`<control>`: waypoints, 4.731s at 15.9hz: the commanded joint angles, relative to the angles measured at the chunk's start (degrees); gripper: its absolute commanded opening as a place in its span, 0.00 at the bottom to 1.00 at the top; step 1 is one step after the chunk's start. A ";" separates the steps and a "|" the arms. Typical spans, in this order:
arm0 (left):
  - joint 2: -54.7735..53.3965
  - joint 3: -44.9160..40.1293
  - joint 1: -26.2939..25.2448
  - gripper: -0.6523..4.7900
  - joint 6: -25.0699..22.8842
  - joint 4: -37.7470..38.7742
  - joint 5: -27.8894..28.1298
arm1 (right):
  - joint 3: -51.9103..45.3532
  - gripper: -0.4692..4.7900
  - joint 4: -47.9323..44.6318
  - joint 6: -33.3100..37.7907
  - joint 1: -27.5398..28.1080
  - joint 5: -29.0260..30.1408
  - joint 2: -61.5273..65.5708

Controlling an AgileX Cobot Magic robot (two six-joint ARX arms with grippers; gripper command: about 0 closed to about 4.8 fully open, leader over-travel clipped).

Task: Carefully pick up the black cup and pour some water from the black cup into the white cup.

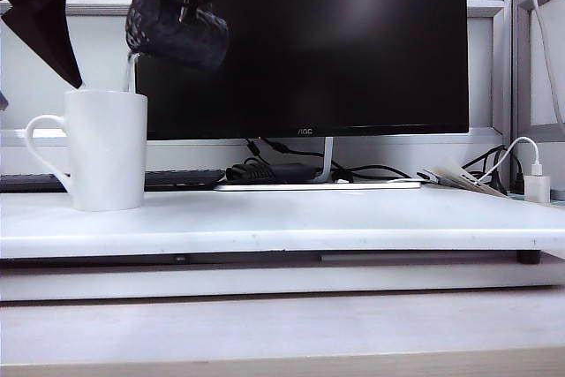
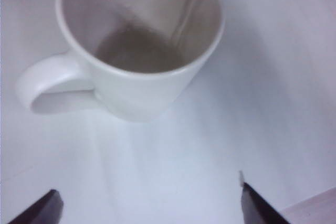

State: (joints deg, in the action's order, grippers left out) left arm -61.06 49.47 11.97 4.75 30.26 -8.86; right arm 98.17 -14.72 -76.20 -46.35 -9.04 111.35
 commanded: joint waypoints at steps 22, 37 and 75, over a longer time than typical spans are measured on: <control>8.98 0.50 3.98 1.00 5.79 -15.98 -28.87 | -23.04 0.08 16.20 68.32 14.29 -4.37 -44.37; -7.41 -6.97 24.33 1.00 -1.31 -39.80 -10.38 | -63.08 0.08 -39.85 82.62 19.56 1.25 -18.80; 53.83 -24.24 24.15 1.00 3.58 -9.62 4.70 | -78.07 0.59 28.00 82.07 23.19 16.59 -107.62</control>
State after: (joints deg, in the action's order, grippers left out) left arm -7.01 27.57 36.10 5.93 27.92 -3.22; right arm 22.26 17.72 4.84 -23.16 6.85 3.64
